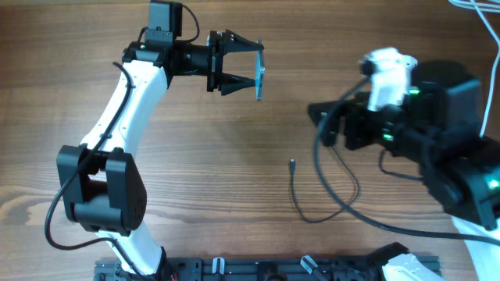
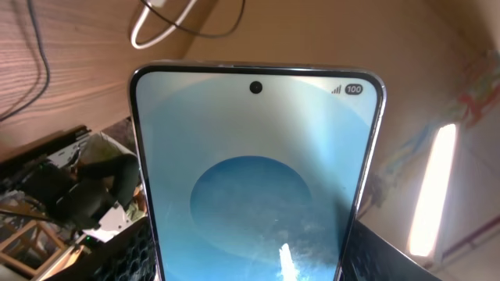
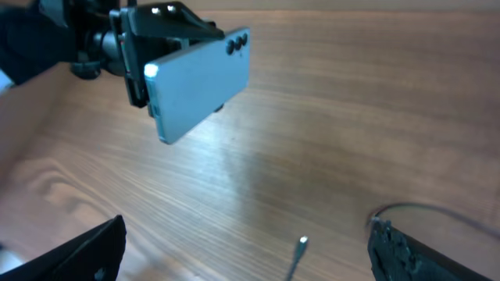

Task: Plug charger to phone and switch on socket

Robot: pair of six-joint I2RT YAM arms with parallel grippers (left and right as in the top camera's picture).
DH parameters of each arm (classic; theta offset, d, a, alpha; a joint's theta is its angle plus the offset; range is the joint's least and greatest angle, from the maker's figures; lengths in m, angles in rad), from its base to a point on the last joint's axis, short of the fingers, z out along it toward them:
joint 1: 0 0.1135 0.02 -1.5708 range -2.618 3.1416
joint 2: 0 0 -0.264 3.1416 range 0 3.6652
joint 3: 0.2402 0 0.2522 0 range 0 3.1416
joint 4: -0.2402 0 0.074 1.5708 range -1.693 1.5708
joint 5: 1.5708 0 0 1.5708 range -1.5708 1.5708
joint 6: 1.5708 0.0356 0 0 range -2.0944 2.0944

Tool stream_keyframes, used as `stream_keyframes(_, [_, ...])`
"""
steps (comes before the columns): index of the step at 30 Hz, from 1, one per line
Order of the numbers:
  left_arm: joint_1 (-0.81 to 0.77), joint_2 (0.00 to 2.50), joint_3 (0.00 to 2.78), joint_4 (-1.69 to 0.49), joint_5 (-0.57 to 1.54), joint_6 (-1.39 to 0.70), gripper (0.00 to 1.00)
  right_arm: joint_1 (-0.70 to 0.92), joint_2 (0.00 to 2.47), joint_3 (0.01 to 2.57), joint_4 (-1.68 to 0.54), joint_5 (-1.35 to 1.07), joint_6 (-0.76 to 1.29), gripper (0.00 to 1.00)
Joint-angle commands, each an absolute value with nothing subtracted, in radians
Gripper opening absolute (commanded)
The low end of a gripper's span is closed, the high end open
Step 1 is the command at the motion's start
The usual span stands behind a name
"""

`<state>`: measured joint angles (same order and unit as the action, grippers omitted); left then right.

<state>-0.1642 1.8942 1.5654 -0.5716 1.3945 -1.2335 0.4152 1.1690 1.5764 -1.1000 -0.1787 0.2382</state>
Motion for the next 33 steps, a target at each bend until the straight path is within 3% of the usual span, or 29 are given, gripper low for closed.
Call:
stream_keyframes(1, [-0.168, 1.858, 1.571, -0.568, 1.362, -1.273, 0.68, 0.545, 1.212, 1.617, -1.042, -0.027, 0.273, 1.00])
stream_keyframes(4, [-0.175, 1.858, 1.571, -0.568, 1.362, -1.291, 0.68, 0.597, 1.217, 1.617, -0.915, -0.064, 0.357, 0.99])
stream_keyframes(12, [-0.179, 1.858, 1.571, -0.568, 1.354, -1.295, 0.68, 0.682, 1.432, 1.700, -1.041, 0.088, 0.430, 1.00])
stream_keyframes(17, [-0.189, 1.858, 1.571, -0.568, 1.327, -1.295, 0.68, 0.707, 1.541, 1.741, -0.990, 0.102, 0.501, 0.99])
stream_keyframes(23, [-0.208, 1.859, 1.571, -0.567, 1.280, -1.295, 0.68, 0.715, 1.566, 1.741, -0.950, 0.162, 0.532, 0.84])
stream_keyframes(25, [-0.212, 1.859, 1.571, -0.568, 1.281, -1.296, 0.68, 0.715, 1.581, 1.741, -0.937, 0.171, 0.534, 0.71])
stream_keyframes(27, [-0.212, 1.859, 1.571, -0.568, 1.283, -1.296, 0.68, 0.715, 1.594, 1.741, -0.931, 0.237, 0.561, 0.68])
stream_keyframes(29, [-0.212, 1.859, 1.571, -0.568, 1.293, -1.299, 0.68, 0.715, 1.598, 1.741, -0.931, 0.263, 0.561, 0.59])
stream_keyframes(33, [-0.212, 1.859, 1.571, -0.568, 1.313, -1.319, 0.68, 0.715, 1.600, 1.741, -0.926, 0.266, 0.580, 0.57])
